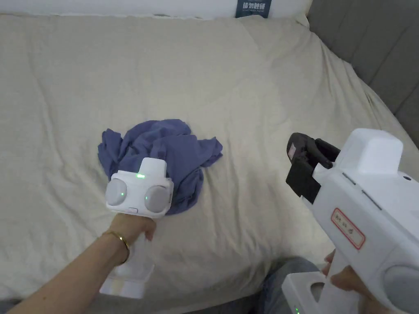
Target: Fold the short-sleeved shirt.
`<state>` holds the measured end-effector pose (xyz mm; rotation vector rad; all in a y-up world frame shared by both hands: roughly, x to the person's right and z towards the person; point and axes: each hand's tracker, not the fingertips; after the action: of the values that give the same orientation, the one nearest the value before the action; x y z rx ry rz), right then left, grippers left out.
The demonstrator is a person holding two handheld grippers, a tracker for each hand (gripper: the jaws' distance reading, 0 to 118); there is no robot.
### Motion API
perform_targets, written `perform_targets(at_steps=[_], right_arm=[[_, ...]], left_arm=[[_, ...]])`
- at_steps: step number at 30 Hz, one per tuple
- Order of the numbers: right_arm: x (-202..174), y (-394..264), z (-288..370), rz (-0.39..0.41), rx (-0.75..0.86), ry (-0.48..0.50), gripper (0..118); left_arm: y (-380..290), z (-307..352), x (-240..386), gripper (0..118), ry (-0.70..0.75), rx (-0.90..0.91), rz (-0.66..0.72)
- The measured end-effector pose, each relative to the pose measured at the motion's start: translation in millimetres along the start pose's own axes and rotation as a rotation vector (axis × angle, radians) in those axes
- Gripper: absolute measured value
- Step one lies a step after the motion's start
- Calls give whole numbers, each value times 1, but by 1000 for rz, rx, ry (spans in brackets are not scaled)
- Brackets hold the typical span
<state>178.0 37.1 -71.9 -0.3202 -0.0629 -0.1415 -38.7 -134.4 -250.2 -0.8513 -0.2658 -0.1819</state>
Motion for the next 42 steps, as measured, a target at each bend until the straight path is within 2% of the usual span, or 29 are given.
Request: perform_targets(at_steps=[1, 2, 4, 5, 7, 9, 13, 19, 20, 21, 22, 23, 24, 25, 26, 29, 36, 42], right_arm=[[-1, -2, -3, -2, -7, 1, 2], [-2, -3, -6, -2, -13, 4, 2], [-6, -4, -7, 0, -18, 12, 2], [-7, -3, -7, 3, -18, 16, 2], [-11, -2, -6, 13, -7, 19, 2], [-15, 2, -6, 28, 4, 17, 2], [-23, 11, -9, 57, 37, 21, 2], [-37, 19, -5, 82, 79, 35, 2], [-41, 19, -3, 84, 83, 40, 2], [-43, 19, -1, 88, 86, 45, 2], [-46, 18, 1, 92, 88, 50, 2], [-47, 17, 2, 96, 88, 55, 2], [-48, 16, 3, 100, 83, 62, 2], [-50, 15, 4, 105, 78, 68, 2], [-52, 14, 6, 106, 77, 71, 2], [-57, 13, 10, 104, 76, 73, 2], [-61, 12, 14, 100, 80, 91, 2], [-60, 10, 5, 92, 59, 97, 2]], left_arm=[[4, 3, -3, 30, -19, -1, 15], [9, 6, -7, 48, -51, -24, 36], [25, 19, -21, 110, -116, -29, 130], [30, 29, -27, 118, -117, 10, 162], [42, 71, -43, 111, -127, 243, 200], [50, 117, -54, 117, -115, 388, 135], [51, 194, -80, 118, 70, 663, 68], [12, 253, -108, 118, 232, 801, 120], [4, 254, -110, 117, 255, 802, 131], [-5, 256, -110, 109, 265, 800, 136], [-13, 258, -110, 97, 284, 796, 140], [-19, 258, -110, 80, 300, 788, 140], [-25, 255, -109, 57, 321, 770, 139], [-30, 252, -108, 44, 339, 746, 141], [-32, 250, -108, 38, 353, 718, 150], [-39, 243, -109, 3, 315, 660, 167], [-39, 237, -109, 0, 251, 637, 166], [-6, 228, -114, 0, 198, 607, 177]])
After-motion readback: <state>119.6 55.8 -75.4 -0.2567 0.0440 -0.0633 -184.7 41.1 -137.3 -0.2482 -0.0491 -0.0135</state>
